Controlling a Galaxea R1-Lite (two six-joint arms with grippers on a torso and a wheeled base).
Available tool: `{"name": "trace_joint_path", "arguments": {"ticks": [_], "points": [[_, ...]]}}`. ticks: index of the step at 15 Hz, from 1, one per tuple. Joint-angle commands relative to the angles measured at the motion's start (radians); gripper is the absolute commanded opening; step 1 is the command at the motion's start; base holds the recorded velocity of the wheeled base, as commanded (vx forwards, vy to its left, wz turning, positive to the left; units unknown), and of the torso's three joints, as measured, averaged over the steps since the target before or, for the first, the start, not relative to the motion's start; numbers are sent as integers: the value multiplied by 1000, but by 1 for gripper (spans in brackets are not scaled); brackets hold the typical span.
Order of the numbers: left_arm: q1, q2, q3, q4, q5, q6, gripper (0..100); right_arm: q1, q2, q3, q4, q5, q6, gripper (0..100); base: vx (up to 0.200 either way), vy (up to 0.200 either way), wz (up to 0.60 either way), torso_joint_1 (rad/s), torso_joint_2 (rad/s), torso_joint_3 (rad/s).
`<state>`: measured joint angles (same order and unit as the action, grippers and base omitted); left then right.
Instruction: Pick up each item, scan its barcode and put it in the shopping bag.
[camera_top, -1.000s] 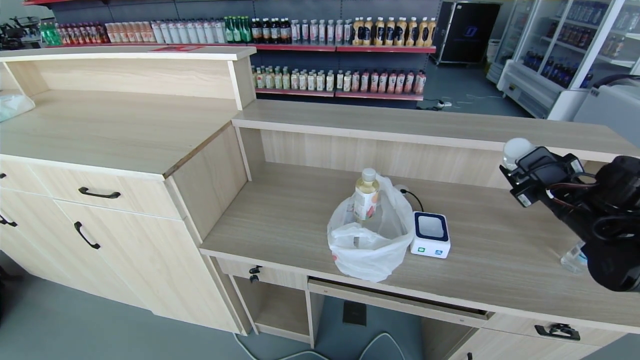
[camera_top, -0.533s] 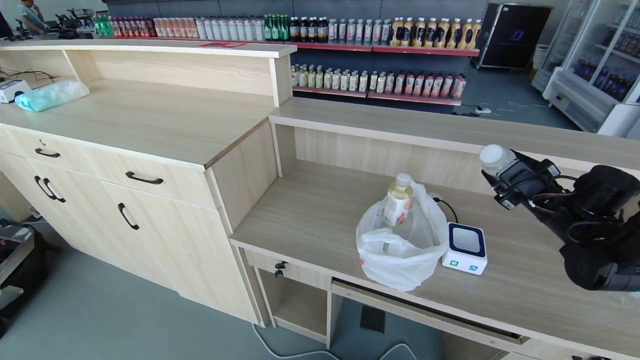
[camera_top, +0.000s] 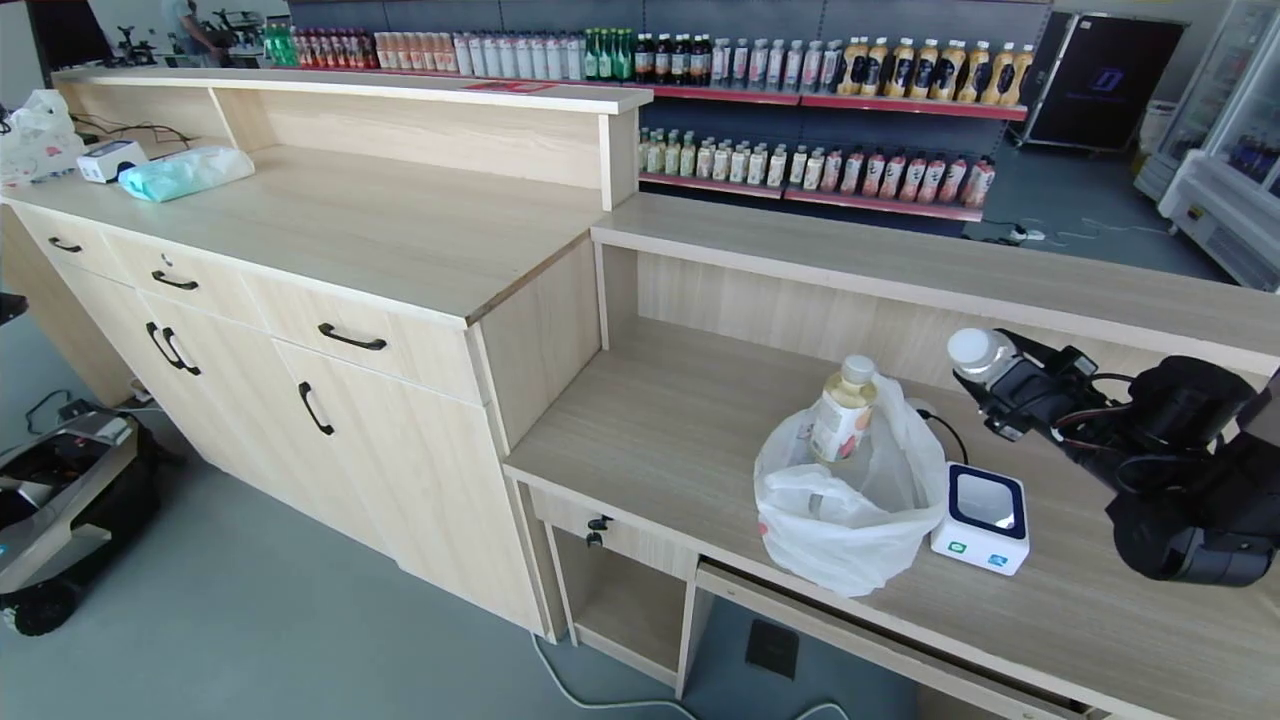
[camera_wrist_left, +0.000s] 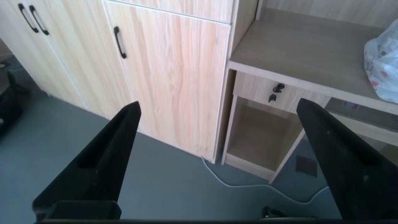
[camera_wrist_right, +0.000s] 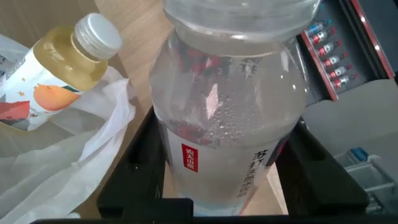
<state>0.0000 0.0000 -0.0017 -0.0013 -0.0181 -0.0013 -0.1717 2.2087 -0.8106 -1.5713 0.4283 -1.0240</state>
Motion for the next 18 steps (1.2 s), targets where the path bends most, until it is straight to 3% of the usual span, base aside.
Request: {"name": "trace_joint_path", "arguments": {"ticks": [1, 8, 18], "points": [[0, 2, 0, 0, 0, -2, 100, -19, 29, 2, 0, 1, -1, 0, 0, 0, 0, 0, 0, 0], [0, 0, 0, 0, 0, 0, 100, -55, 52, 38, 0, 133, -1, 0, 0, 0, 0, 0, 0, 0], [0, 0, 0, 0, 0, 0, 100, -115, 103, 36, 0, 216, -4, 0, 0, 0, 0, 0, 0, 0]]}}
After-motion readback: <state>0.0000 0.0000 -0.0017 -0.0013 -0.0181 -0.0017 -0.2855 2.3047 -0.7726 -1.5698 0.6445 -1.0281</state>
